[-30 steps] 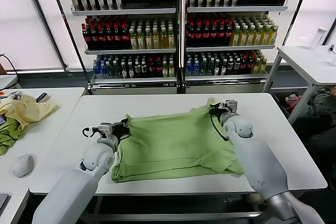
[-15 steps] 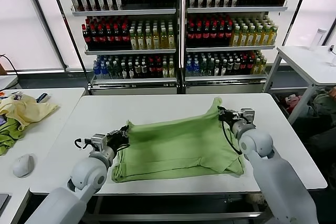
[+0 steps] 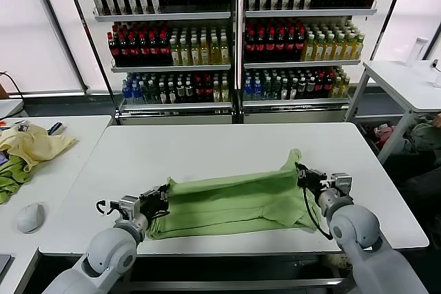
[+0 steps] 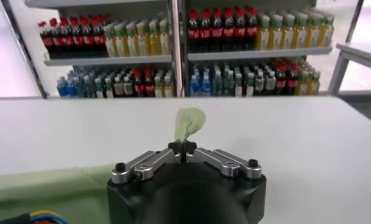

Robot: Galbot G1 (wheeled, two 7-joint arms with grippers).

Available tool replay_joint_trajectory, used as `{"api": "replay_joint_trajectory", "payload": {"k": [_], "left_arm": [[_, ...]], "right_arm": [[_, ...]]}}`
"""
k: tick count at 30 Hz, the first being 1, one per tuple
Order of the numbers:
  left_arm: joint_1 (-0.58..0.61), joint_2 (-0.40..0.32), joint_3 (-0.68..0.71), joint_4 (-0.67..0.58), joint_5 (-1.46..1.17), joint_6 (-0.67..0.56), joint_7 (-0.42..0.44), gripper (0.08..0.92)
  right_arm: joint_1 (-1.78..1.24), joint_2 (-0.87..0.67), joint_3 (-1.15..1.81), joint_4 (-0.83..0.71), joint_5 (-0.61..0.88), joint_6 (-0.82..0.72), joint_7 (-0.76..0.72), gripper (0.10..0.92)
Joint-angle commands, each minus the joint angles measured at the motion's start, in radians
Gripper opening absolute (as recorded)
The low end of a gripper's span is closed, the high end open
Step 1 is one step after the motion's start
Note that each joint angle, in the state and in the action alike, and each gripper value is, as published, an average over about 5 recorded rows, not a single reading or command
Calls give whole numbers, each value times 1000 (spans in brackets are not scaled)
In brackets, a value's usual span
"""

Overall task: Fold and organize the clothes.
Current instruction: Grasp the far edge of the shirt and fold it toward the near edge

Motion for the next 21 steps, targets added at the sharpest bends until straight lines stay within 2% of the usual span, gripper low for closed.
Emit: {"api": "replay_joint_trajectory", "payload": {"k": [1,5,7,16,21], "left_arm": [[41,8,-4,-9,91,28,9,97],[41,-2,-4,-4,140,24,12,109],[48,-8,-9,-10,170,14,9,145],[128,-49,-93,-102,263,-72,-63,400],[204,-104,-123,-130,369,-134,-98,539]], "right_arm": [[-86,14,19,30,-17,-4,7,115],[-75,44,3,2,-63,-18,10,119],[-75,49,-2,-1,-80,-18,12,137],[-116,45,19,67,-163,35,2,378],[-148,45,30,95,-208,69,-9,507]]}}
